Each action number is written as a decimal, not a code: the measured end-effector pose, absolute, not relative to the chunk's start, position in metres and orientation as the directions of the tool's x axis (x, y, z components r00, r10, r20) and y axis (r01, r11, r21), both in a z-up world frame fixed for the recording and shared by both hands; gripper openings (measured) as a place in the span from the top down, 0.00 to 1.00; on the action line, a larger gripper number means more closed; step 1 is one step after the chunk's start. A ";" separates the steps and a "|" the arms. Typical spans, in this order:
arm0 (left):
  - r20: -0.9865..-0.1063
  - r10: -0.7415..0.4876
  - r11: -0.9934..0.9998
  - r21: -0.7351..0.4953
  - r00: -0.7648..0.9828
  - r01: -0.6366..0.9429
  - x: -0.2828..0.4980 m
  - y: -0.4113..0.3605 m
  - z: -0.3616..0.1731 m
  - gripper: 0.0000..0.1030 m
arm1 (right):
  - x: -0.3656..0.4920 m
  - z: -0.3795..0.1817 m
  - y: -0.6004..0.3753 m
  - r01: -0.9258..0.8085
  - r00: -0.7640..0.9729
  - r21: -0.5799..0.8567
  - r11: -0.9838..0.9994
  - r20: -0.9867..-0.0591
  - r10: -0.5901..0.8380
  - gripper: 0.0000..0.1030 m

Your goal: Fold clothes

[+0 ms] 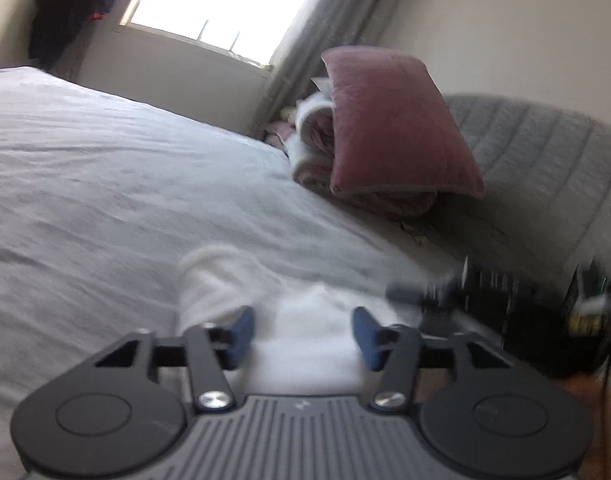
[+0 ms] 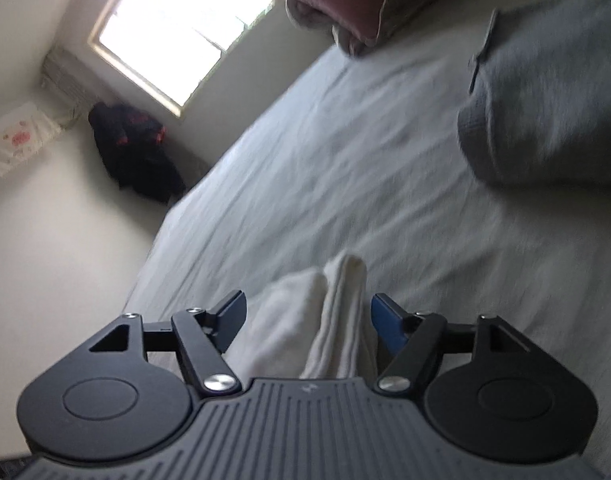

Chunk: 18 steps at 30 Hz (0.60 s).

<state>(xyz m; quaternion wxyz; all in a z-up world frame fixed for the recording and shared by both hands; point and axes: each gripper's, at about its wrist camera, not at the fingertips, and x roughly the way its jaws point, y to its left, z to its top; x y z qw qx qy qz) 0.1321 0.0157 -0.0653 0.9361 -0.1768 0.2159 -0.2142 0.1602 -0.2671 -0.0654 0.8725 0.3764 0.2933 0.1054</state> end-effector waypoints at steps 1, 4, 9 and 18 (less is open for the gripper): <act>-0.339 -0.462 0.849 -0.437 0.820 0.298 0.135 0.022 -0.063 0.37 | 0.161 -0.067 -0.267 0.031 0.790 0.722 0.692 -0.442 0.425 0.29; -0.393 -0.465 0.831 -0.503 0.793 0.238 0.149 0.035 -0.068 0.38 | 0.164 -0.070 -0.263 -0.013 0.724 0.712 0.702 -0.478 0.498 0.24; -0.401 -0.509 0.771 -0.607 0.762 0.195 0.161 0.039 -0.087 0.48 | 0.163 -0.074 -0.256 -0.076 0.695 0.667 0.741 -0.498 0.520 0.31; -0.326 -0.593 0.662 -0.718 0.736 0.215 0.186 0.027 -0.082 0.66 | 0.145 -0.061 -0.276 -0.121 0.805 0.743 0.658 -0.315 0.503 0.63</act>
